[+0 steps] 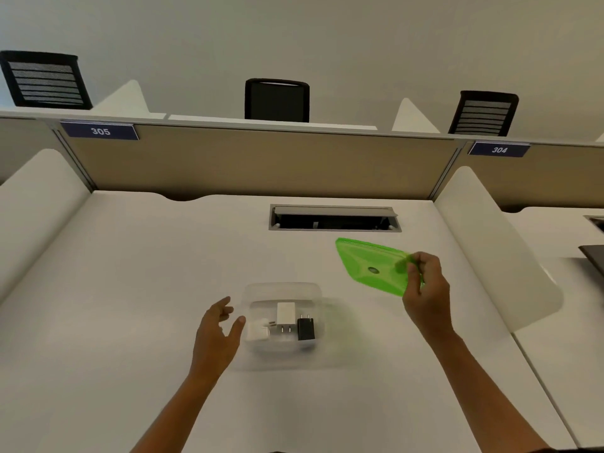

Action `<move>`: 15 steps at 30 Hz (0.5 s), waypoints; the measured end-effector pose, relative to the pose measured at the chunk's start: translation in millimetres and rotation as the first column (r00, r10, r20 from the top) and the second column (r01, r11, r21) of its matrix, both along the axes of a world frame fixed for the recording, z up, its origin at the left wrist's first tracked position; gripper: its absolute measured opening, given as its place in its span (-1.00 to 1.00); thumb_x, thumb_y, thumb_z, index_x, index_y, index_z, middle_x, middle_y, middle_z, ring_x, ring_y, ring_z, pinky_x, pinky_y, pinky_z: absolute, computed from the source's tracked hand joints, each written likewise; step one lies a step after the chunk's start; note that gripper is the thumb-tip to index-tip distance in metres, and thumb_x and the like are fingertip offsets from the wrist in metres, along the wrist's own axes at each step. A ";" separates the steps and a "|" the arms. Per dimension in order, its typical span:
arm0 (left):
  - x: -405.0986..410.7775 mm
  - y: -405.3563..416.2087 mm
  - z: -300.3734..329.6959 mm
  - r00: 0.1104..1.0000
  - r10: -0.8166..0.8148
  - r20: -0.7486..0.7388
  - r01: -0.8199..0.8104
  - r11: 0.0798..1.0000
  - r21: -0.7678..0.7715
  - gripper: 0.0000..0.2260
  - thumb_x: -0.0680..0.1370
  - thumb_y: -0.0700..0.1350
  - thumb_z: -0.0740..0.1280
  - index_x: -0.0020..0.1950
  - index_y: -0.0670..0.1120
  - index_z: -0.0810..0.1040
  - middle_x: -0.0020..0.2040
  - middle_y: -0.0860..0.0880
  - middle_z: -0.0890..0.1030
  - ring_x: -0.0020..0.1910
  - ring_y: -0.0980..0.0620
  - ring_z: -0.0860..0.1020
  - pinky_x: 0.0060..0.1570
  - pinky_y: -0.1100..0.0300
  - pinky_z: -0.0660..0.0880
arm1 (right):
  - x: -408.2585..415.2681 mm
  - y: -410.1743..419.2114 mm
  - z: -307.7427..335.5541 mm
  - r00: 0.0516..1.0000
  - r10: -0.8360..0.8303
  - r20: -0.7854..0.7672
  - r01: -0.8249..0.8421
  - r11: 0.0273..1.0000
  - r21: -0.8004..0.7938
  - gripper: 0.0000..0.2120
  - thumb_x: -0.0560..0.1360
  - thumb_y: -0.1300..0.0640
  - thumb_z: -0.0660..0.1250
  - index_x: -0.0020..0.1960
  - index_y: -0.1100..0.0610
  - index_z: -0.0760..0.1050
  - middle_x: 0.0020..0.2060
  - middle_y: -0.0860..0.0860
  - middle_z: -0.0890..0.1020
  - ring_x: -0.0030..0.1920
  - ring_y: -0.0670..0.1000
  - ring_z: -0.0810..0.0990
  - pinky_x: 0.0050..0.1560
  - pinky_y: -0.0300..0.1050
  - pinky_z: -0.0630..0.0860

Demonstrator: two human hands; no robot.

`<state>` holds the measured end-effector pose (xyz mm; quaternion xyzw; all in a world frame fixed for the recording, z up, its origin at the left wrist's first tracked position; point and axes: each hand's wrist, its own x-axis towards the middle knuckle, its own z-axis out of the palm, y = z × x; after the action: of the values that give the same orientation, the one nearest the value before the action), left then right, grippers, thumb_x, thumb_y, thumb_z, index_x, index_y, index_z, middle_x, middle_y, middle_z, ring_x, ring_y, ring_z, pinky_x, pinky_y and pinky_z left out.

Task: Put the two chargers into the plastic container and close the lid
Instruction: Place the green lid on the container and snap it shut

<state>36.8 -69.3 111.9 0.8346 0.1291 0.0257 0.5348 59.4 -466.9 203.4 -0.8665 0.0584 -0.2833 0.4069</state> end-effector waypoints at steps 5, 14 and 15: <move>12.1 -18.7 25.2 0.993 -0.078 0.091 0.087 0.991 -0.103 -0.44 0.59 -0.10 0.49 0.57 -0.04 0.43 0.26 -0.04 0.64 0.24 0.01 0.63 0.24 0.13 0.58 | 22.2 40.7 20.2 0.992 0.120 0.027 -0.123 0.960 0.250 -0.89 0.70 0.20 0.18 0.19 0.08 0.44 -0.06 0.12 0.68 -0.05 0.13 0.69 -0.08 0.03 0.63; 20.3 -30.8 31.4 0.995 -0.063 0.074 0.072 0.989 -0.131 -0.53 0.65 -0.15 0.41 0.55 0.05 0.50 0.24 -0.03 0.66 0.12 0.06 0.66 -0.10 0.48 0.58 | 39.0 111.6 -8.5 0.959 0.216 -0.186 -0.041 0.748 0.662 -0.86 0.71 0.19 0.18 0.18 0.14 0.51 -0.05 0.18 0.72 -0.20 0.18 0.75 -0.22 0.08 0.66; 19.9 -28.9 28.8 0.997 -0.043 0.068 0.051 0.991 -0.121 -0.54 0.65 -0.17 0.40 0.55 0.05 0.51 0.23 -0.04 0.65 0.12 0.04 0.66 -0.11 0.44 0.60 | 40.2 115.6 -13.5 0.954 0.212 -0.214 -0.013 0.737 0.676 -0.86 0.71 0.19 0.19 0.17 0.14 0.51 -0.05 0.17 0.72 -0.21 0.17 0.75 -0.22 0.08 0.67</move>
<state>56.7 -98.2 140.7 0.8016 0.0931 0.0325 0.5897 99.6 -351.3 189.9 -0.6962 0.1590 -0.0943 0.6937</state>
